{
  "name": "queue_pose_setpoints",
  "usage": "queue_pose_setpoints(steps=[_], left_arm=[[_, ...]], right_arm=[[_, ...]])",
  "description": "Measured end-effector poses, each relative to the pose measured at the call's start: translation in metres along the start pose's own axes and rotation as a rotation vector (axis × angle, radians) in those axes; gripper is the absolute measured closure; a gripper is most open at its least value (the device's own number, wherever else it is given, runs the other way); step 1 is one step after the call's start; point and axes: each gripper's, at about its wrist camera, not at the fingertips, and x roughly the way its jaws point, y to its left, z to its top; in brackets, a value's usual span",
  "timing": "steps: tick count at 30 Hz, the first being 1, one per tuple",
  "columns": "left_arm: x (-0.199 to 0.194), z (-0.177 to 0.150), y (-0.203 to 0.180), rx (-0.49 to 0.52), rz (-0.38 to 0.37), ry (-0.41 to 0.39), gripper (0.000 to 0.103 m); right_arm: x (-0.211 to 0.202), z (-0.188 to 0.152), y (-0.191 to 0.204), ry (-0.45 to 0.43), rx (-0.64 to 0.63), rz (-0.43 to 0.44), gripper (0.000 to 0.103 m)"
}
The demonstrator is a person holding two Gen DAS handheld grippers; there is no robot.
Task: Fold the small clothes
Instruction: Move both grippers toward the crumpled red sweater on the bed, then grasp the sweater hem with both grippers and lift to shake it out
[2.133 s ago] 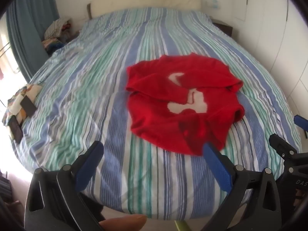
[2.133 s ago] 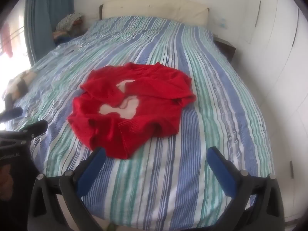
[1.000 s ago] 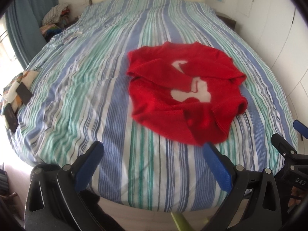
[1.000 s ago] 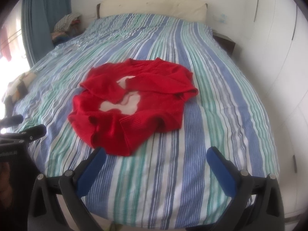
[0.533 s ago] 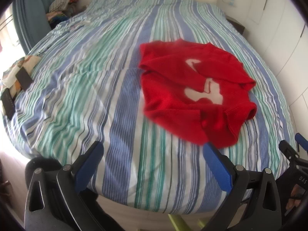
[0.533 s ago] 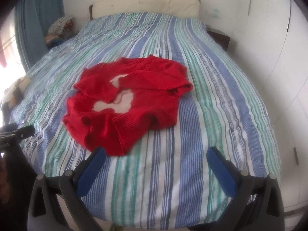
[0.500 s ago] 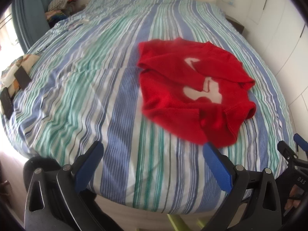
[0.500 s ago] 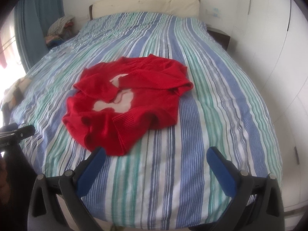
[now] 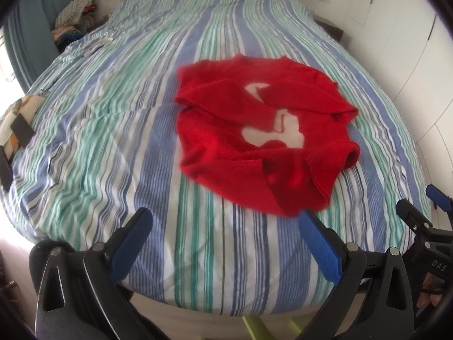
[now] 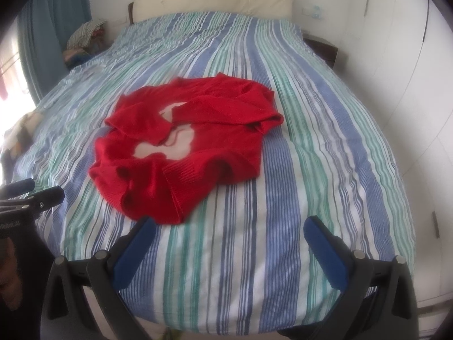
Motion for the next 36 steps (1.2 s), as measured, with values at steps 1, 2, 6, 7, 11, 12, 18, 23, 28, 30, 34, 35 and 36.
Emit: queue_pose_setpoints(steps=[1, 2, 6, 7, 11, 12, 18, 23, 28, 30, 34, 35, 36], left_arm=[[-0.001, 0.001, 0.0, 0.001, 0.002, -0.001, 0.001], [-0.001, 0.001, 0.001, 0.001, 0.004, -0.002, 0.001], [0.001, 0.001, 0.005, -0.011, 0.012, 0.001, 0.001], [0.002, 0.001, 0.006, -0.015, 0.013, 0.003, 0.001], [0.006, -0.001, 0.009, -0.02, 0.018, 0.008, 0.001], [0.007, -0.002, 0.009, -0.019, 0.02, 0.01, 0.001], [0.018, -0.005, 0.022, -0.056, 0.034, 0.04, 0.001], [0.017, -0.009, 0.03, -0.073, 0.062, 0.034, 0.001], [0.014, -0.015, 0.04, -0.06, 0.11, 0.025, 0.001], [0.014, -0.019, 0.05, -0.062, 0.134, 0.024, 0.001], [0.022, -0.025, 0.068, -0.097, 0.124, 0.042, 0.001], [0.025, -0.024, 0.069, -0.106, 0.102, 0.046, 0.001], [0.03, -0.023, 0.068, -0.113, 0.069, 0.054, 0.001]], right_arm=[[-0.002, 0.002, 0.0, -0.005, -0.002, -0.003, 0.0], [-0.003, 0.003, 0.0, -0.009, -0.005, -0.006, 0.0], [-0.006, 0.006, 0.003, -0.021, -0.019, -0.022, 0.0], [-0.006, 0.007, 0.004, -0.021, -0.025, -0.027, 0.0], [-0.003, 0.006, 0.007, -0.011, -0.04, -0.039, 0.0], [-0.002, 0.006, 0.007, -0.008, -0.041, -0.042, 0.0], [0.018, 0.012, 0.006, 0.035, -0.003, 0.03, 0.0], [0.075, 0.046, 0.005, 0.135, 0.202, 0.232, 0.0], [0.164, 0.054, -0.004, 0.287, 0.459, 0.246, 0.007], [0.178, 0.041, -0.015, 0.3, 0.539, 0.331, 0.062], [0.154, 0.006, -0.045, 0.292, 0.556, 0.354, 0.089], [0.146, -0.007, -0.055, 0.3, 0.558, 0.355, 0.089], [0.139, -0.02, -0.064, 0.311, 0.557, 0.345, 0.089]])
